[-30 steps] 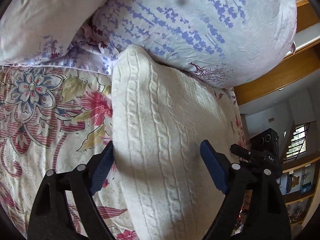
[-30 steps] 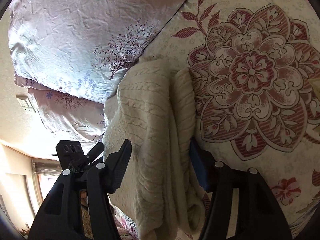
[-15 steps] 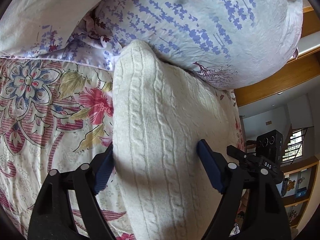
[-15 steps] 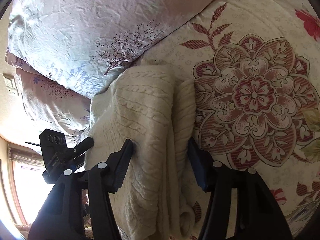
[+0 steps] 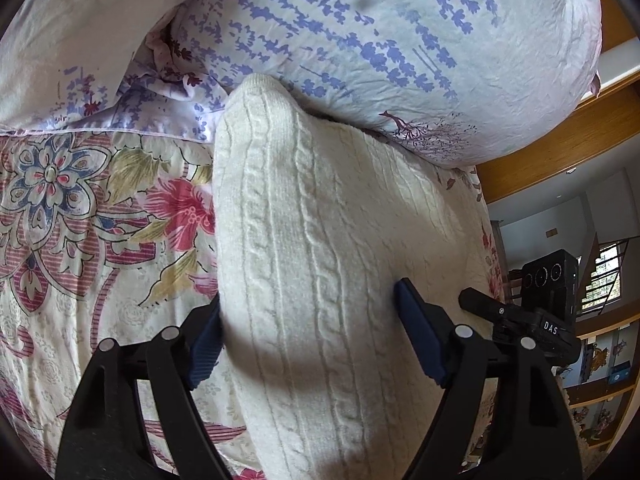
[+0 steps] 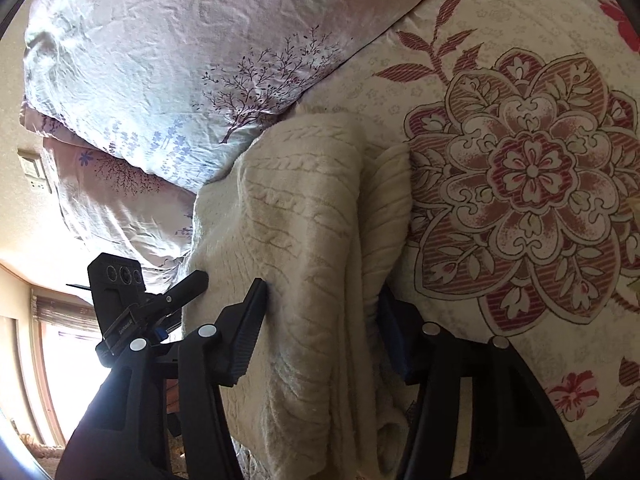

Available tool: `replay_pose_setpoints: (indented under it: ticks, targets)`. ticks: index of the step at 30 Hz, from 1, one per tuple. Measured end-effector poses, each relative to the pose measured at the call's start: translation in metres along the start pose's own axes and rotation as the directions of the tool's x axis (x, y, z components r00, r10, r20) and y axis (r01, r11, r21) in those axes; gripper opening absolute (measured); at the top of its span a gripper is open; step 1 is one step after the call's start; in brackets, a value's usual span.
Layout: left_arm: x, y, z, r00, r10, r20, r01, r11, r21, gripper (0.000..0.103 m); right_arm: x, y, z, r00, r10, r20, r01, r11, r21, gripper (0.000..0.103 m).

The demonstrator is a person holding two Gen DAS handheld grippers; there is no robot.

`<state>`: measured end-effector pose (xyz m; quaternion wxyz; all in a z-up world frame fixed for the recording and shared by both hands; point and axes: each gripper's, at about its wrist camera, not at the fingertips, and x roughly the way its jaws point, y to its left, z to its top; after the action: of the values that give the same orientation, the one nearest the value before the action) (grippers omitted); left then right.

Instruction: Fold small clothes

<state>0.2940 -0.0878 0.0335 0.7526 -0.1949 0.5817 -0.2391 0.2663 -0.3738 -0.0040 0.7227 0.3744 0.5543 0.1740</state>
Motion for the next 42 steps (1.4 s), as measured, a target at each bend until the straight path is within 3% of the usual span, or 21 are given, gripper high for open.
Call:
replay_pose_setpoints:
  ticks: [3, 6, 9, 13, 15, 17, 19, 21, 23, 26, 28, 29, 30, 35, 37, 39, 42]
  targets:
    - [0.0, -0.003, -0.001, 1.0, 0.001, 0.001, -0.001, 1.0, 0.002, 0.082, 0.003, 0.001, 0.0, 1.0, -0.002, 0.008, 0.002, 1.0, -0.013, 0.035]
    - [0.001, -0.005, -0.001, 1.0, -0.001, 0.002, 0.001, 1.0, 0.0, 0.082, 0.005, 0.001, -0.001, 0.999, 0.036, 0.035, -0.036, 0.999, -0.004, 0.031]
    - [0.004, -0.005, 0.0, 1.0, -0.011, 0.001, 0.011, 1.0, -0.004, 0.082, 0.001, 0.001, 0.0, 0.999, 0.035, 0.037, -0.034, 0.999, -0.017, 0.034]
    - [0.002, -0.001, -0.002, 1.0, -0.01, 0.0, 0.01, 1.0, 0.001, 0.082, -0.022, 0.005, 0.009, 0.989, -0.102, 0.108, 0.107, 0.993, -0.044, 0.049]
    - [0.0, 0.003, -0.001, 1.0, -0.008, 0.0, 0.008, 1.0, 0.006, 0.082, -0.035, 0.004, 0.019, 0.977, -0.114, 0.183, 0.121, 0.992, -0.025, 0.051]
    - [0.001, 0.002, -0.001, 1.0, -0.007, 0.0, 0.007, 1.0, 0.008, 0.083, -0.034, 0.003, 0.029, 0.977, -0.096, 0.189, 0.1, 0.995, -0.013, 0.05]
    - [0.003, 0.002, 0.001, 1.0, -0.008, -0.001, 0.008, 1.0, 0.008, 0.083, -0.016, 0.008, 0.033, 0.988, -0.089, 0.126, 0.096, 0.994, -0.054, 0.009]
    - [0.004, 0.002, 0.002, 1.0, -0.014, -0.002, 0.014, 1.0, 0.005, 0.083, -0.01, 0.015, 0.032, 0.974, -0.163, 0.154, 0.178, 0.98, -0.092, 0.007]
    - [0.004, 0.005, 0.002, 1.0, -0.019, -0.002, 0.019, 1.0, 0.0, 0.083, -0.015, 0.005, 0.034, 0.964, -0.177, 0.197, 0.185, 0.983, -0.02, 0.007]
    - [0.004, 0.006, 0.001, 1.0, -0.018, -0.003, 0.018, 1.0, 0.003, 0.083, -0.016, -0.003, 0.034, 0.98, -0.123, 0.158, 0.125, 0.992, -0.002, 0.01]
    - [0.005, 0.007, 0.001, 1.0, -0.021, -0.002, 0.021, 1.0, 0.002, 0.082, -0.023, -0.006, 0.031, 0.989, -0.092, 0.119, 0.09, 0.996, 0.015, 0.03]
    - [0.005, 0.007, 0.001, 1.0, -0.025, -0.001, 0.025, 1.0, -0.003, 0.081, -0.027, -0.009, 0.029, 0.991, -0.077, 0.106, 0.075, 0.997, 0.029, 0.055]
    - [0.005, 0.008, 0.001, 1.0, -0.028, -0.001, 0.028, 1.0, -0.008, 0.08, -0.03, -0.011, 0.023, 0.992, -0.069, 0.102, 0.066, 0.997, 0.036, 0.068]
    - [0.004, 0.016, 0.001, 0.999, -0.049, -0.002, 0.049, 0.998, -0.037, 0.068, -0.03, -0.027, 0.007, 1.0, -0.026, 0.008, 0.026, 0.999, 0.043, 0.065]
    - [0.004, 0.022, 0.0, 0.997, -0.074, -0.008, 0.073, 0.996, -0.056, 0.062, -0.023, -0.028, -0.001, 0.998, 0.034, -0.044, -0.031, 0.998, 0.063, 0.05]
    - [0.003, 0.024, -0.002, 0.996, -0.088, -0.007, 0.088, 0.994, -0.067, 0.056, -0.011, -0.031, -0.007, 0.992, 0.087, -0.09, -0.08, 0.993, 0.085, 0.043]
    - [-0.001, 0.027, -0.003, 0.993, -0.118, 0.0, 0.118, 0.99, -0.075, 0.045, -0.006, -0.032, -0.012, 0.987, 0.134, -0.086, -0.126, 0.987, 0.096, 0.033]
